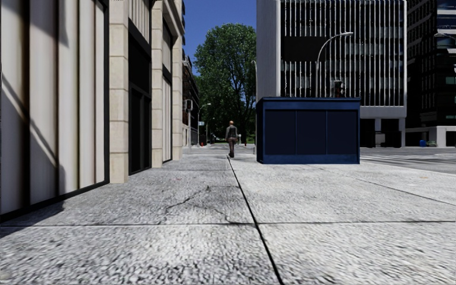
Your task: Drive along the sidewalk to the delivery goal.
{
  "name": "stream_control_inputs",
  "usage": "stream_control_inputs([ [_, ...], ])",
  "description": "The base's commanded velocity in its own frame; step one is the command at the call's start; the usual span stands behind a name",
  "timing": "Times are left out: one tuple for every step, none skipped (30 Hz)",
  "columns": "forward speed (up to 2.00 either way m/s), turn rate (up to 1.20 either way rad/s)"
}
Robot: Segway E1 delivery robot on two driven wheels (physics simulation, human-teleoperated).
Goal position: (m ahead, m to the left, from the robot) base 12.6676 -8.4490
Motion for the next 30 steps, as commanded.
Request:
stream_control_inputs([
  [2.0,0.28],
  [2.0,0.34],
  [2.0,0.34],
  [2.0,0.35],
  [2.0,0.35],
  [2.0,0.28],
  [2.0,0.24],
  [2.0,0.24],
  [2.0,0.2],
  [2.0,0.16],
  [2.0,0.15],
  [2.0,0.15],
  [2.0,0.15],
  [2.0,0.21],
  [2.0,0.26],
  [2.0,0.28],
  [2.0,0.24],
  [2.0,0.24],
  [2.0,0.0],
  [2.0,0.0],
  [2.0,0.0],
  [2.0,0.0],
  [2.0,0.0],
  [2.0,0.0],
  [2.0,0.0],
  [2.0,0.0],
  [2.0,0.0],
  [2.0,0.0],
  [2.0,0.0],
  [2.0,0.0],
])
